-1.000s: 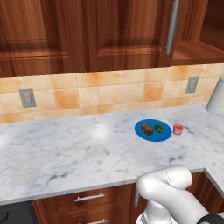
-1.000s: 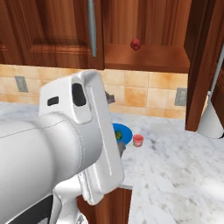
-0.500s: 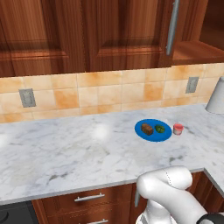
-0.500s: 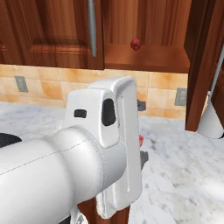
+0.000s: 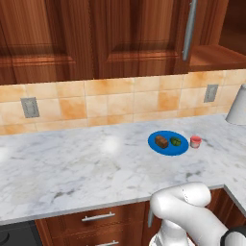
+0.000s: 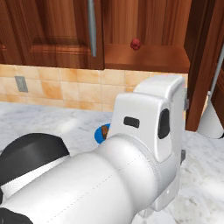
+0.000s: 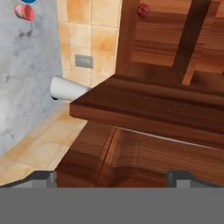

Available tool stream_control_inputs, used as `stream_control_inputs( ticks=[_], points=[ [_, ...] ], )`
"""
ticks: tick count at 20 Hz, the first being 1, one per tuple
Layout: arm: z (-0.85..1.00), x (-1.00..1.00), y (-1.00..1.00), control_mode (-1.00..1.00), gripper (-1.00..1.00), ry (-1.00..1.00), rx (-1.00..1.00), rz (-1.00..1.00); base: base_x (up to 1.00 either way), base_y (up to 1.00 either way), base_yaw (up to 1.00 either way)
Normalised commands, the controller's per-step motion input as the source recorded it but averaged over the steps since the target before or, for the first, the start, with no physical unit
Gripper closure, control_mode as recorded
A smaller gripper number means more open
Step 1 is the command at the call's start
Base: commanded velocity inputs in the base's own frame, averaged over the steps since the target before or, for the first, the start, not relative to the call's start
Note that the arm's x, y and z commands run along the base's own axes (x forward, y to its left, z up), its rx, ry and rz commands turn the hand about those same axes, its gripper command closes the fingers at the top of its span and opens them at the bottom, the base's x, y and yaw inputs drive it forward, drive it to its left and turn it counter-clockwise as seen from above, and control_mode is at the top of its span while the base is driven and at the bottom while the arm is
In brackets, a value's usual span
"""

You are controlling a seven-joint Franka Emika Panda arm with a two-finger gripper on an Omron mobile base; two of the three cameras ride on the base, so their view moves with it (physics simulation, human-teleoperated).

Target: Pick the avocado and bread from the counter and place them on the plate. Then pick the jam from the cabinet and place it next to the plate. Lastly close the cabinet door.

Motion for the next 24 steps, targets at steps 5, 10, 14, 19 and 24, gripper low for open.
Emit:
stream_control_inputs(
  ticks=[5,10,14,19,24],
  points=[
    [0.04,0.0,-0.4,-1.0,-1.0,-0.1,0.02,-0.05,0.0,0.0,0.0],
    [0.0,0.0,-0.25,-1.0,-1.0,-0.08,0.01,-0.03,0.0,0.0,0.0],
    [0.0,0.0,-0.13,-1.0,-1.0,-0.08,0.0,0.0,0.0,0.0,0.0],
    [0.06,0.12,-0.16,-1.0,-1.0,-0.09,0.0,0.0,0.0,0.0,0.0],
    [0.11,0.31,-0.15,-1.0,-1.0,-0.05,0.0,0.0,0.0,0.0,0.0]
  ],
)
